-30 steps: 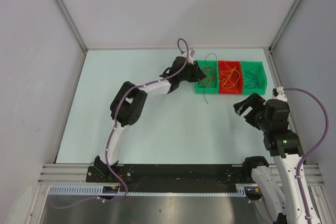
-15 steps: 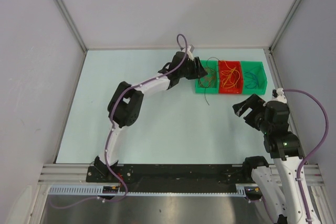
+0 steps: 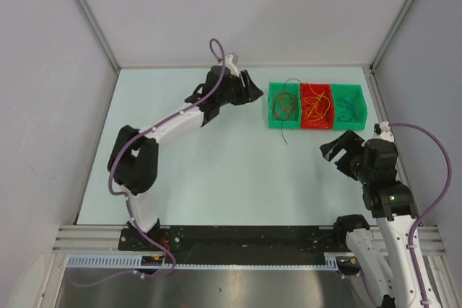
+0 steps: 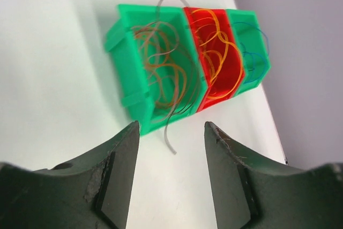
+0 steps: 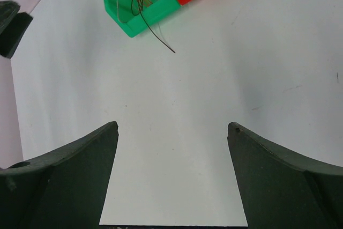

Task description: Untangle the cables

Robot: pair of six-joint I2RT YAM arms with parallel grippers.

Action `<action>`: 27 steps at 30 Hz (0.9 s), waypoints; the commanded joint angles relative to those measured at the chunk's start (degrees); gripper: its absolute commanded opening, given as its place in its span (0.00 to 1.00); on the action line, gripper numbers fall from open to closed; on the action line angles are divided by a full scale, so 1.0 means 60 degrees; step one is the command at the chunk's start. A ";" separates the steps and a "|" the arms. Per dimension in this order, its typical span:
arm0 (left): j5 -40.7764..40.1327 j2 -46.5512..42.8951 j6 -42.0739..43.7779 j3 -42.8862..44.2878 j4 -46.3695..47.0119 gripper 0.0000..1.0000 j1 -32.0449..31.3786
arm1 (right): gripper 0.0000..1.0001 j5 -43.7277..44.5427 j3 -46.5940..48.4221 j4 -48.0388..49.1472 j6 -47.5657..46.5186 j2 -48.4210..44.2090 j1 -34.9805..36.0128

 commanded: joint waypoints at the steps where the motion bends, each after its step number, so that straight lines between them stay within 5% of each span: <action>1: -0.0294 -0.1712 -0.0196 -0.1398 0.0242 0.57 0.0649 | 0.87 0.0187 0.0015 -0.0001 -0.0141 -0.0175 0.0095; 7: -0.0074 -0.3018 -0.0094 -0.2659 0.0169 0.59 0.1469 | 0.88 0.0201 0.0015 -0.0073 0.0005 -0.0395 0.0139; 16: -0.0395 -0.5201 0.0184 -0.4197 -0.0344 0.98 0.2305 | 0.91 0.0143 0.0015 -0.0059 0.0269 -0.0542 0.0227; 27: -0.1142 -0.7764 0.0725 -0.4930 -0.2890 1.00 0.2774 | 1.00 -0.0282 0.0132 0.0014 0.0913 -0.0791 0.0636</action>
